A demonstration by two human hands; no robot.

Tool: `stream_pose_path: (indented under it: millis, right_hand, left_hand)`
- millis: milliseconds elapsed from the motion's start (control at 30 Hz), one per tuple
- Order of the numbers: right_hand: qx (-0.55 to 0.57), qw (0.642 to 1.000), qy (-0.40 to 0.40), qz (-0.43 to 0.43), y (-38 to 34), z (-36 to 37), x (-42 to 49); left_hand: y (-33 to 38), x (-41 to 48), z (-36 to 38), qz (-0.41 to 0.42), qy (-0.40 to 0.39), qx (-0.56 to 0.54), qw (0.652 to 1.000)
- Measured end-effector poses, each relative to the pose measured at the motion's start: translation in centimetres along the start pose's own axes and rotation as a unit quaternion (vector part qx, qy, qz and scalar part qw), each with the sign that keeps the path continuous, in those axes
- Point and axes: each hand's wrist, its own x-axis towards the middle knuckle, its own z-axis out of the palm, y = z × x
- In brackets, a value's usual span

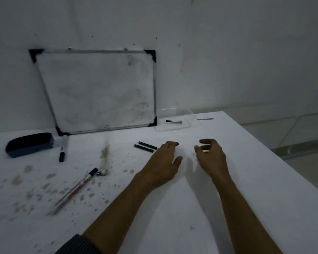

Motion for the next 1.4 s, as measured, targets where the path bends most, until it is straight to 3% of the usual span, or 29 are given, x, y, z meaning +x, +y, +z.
stream_pose_path:
  millis: [233, 433, 533, 667, 800, 967, 1067, 1233, 1400]
  right_hand:
    - [0.057, 0.991, -0.119, -0.002, -2.4, 4.9, -6.9]
    - [0.083, 0.979, -0.181, -0.049, -7.2, 11.5, -11.5]
    - [0.057, 0.968, -0.221, -0.1, -9.2, 14.0, -13.4]
    - [-0.004, 0.943, -0.239, -0.232, -9.8, 15.6, -15.1]
    - [-0.075, 0.919, -0.195, -0.334, -8.8, 15.9, -14.9]
    - [-0.071, 0.923, -0.091, -0.367, -8.1, 15.9, -14.0]
    - [-0.029, 0.918, -0.048, -0.392, -8.1, 15.7, -13.4]
    - [0.005, 0.937, -0.055, -0.344, -8.2, 16.3, -14.4]
    - [-0.007, 0.933, -0.122, -0.338, -7.9, 16.3, -14.4]
  left_hand:
    - [-2.6, -8.4, -8.7, -0.027, 0.068, 0.046, 0.996]
    - [-8.4, -17.8, -12.6, -0.145, 0.115, 0.138, 0.973]
    - [-10.4, -21.0, -12.7, -0.241, 0.139, 0.154, 0.948]
    - [-11.6, -21.3, -12.8, -0.233, 0.155, 0.141, 0.95]
    - [-11.4, -18.8, -14.0, -0.238, 0.161, 0.017, 0.958]
    - [-10.7, -16.3, -17.0, -0.21, 0.183, -0.178, 0.944]
    - [-10.1, -15.2, -17.4, -0.212, 0.241, -0.362, 0.875]
    - [-9.7, -13.7, -14.4, -0.199, 0.244, -0.595, 0.739]
    - [-10.3, -13.7, -12.4, -0.198, 0.26, -0.604, 0.727]
